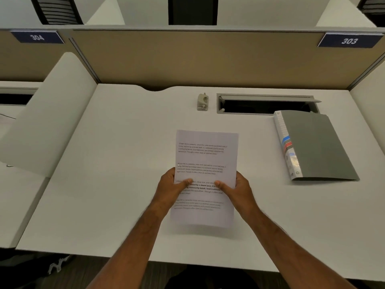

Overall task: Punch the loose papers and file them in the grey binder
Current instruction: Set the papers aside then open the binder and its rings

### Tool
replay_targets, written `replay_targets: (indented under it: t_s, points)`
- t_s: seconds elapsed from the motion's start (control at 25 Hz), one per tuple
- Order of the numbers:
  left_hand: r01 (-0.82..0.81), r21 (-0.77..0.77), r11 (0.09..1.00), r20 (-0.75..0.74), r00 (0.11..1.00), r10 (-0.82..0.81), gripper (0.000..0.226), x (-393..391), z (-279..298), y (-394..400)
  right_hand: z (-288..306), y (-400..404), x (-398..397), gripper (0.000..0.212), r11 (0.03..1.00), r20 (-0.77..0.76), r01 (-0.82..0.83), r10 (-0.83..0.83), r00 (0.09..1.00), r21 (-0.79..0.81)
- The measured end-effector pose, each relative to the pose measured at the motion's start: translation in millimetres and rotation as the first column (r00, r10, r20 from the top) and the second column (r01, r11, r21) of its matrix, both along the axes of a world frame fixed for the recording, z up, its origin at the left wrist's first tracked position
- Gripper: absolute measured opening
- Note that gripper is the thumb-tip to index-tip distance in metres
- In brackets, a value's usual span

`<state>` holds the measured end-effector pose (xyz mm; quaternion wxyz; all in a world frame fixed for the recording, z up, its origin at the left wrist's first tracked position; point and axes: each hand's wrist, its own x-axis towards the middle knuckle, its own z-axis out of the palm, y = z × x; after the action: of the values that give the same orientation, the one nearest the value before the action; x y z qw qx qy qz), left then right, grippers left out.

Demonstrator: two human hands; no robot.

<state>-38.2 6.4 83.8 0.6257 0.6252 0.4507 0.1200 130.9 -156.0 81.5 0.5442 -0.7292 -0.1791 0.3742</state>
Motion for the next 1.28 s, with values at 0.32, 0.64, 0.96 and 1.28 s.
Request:
replay_targets:
  t_s: [0.32, 0.64, 0.96, 1.28]
  points:
    - [-0.04, 0.011, 0.999, -0.099, 0.994, 0.041, 0.038, -59, -18, 51, -23, 49, -51, 0.061, 0.991, -0.08, -0.12, 0.115, 0.99, -0.063]
    - [-0.076, 0.079, 0.994, -0.173, 0.981, 0.089, 0.04, -111, -25, 109, -35, 104, -92, 0.045, 0.96, -0.165, -0.252, 0.23, 0.959, -0.124]
    - [-0.06, 0.19, 0.98, -0.3, 0.947, 0.116, 0.043, -145, -36, 166, -42, 154, -128, 0.053, 0.906, -0.192, -0.396, 0.365, 0.911, -0.153]
    - [0.035, 0.277, 0.96, -0.429, 0.899, 0.091, 0.043, -153, -50, 212, -41, 181, -142, 0.072, 0.838, -0.166, -0.504, 0.477, 0.863, -0.209]
